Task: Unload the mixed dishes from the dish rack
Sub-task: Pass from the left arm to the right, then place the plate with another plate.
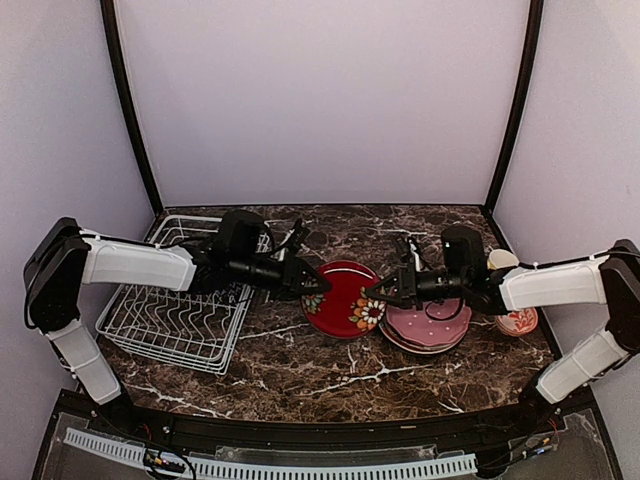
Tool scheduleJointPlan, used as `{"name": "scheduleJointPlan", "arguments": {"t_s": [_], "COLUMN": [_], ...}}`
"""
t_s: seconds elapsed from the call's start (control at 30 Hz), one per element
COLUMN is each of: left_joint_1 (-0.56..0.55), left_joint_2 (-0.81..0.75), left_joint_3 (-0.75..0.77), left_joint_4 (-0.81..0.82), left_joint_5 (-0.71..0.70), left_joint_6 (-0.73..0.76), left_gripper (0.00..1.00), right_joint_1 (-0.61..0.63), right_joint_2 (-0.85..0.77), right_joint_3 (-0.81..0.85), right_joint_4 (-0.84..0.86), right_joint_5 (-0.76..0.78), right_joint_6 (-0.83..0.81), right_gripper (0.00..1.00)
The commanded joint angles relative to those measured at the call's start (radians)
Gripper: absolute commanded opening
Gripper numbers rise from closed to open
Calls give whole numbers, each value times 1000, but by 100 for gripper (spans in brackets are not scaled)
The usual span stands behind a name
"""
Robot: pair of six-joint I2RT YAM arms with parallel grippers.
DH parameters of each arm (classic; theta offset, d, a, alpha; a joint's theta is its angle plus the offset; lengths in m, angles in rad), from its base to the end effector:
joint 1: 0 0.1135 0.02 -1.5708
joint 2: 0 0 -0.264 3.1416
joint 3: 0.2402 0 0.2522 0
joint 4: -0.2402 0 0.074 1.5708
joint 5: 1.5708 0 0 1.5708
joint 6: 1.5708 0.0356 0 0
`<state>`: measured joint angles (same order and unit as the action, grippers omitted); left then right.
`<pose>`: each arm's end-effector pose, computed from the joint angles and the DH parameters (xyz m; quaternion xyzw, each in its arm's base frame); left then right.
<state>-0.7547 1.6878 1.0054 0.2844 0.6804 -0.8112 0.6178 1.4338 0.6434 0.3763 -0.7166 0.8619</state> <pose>0.2560 -0.2715 0.2284 0.1624 0.7901 -0.5650 0.1737 0.2239 0.1878 0.2026 -0.0948 0.8017 0.5620 0.1801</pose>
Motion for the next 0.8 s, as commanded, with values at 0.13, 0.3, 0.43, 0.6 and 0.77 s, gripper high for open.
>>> {"name": "scheduleJointPlan", "arguments": {"t_s": [0.13,0.3,0.43,0.6,0.77], "left_joint_1": [-6,-5,-5,-5,-6], "left_joint_2": [-60,-91,-109,-122,-123], "left_joint_3": [48,77,97,99,104], "left_joint_4": [-41,-118,-192,-228,-236], "left_joint_5": [-24,-56,-94,-118,-135], "left_joint_6": [81,146,193,219,231], "left_gripper": [66,74,75,75,76], "right_joint_1": [-26,-94,-193,-339,-430], "right_joint_2": [-85,-177,-274,-424,-500], "right_joint_3": [-2,-32,-52,-114,-139], "right_joint_4": [-59,-156,-329,-501,-619], "right_joint_5": [80,115,176,198,206], "right_joint_6": [-30,-63,-113,-157,-193], "right_gripper": [0,0,0,0,0]}}
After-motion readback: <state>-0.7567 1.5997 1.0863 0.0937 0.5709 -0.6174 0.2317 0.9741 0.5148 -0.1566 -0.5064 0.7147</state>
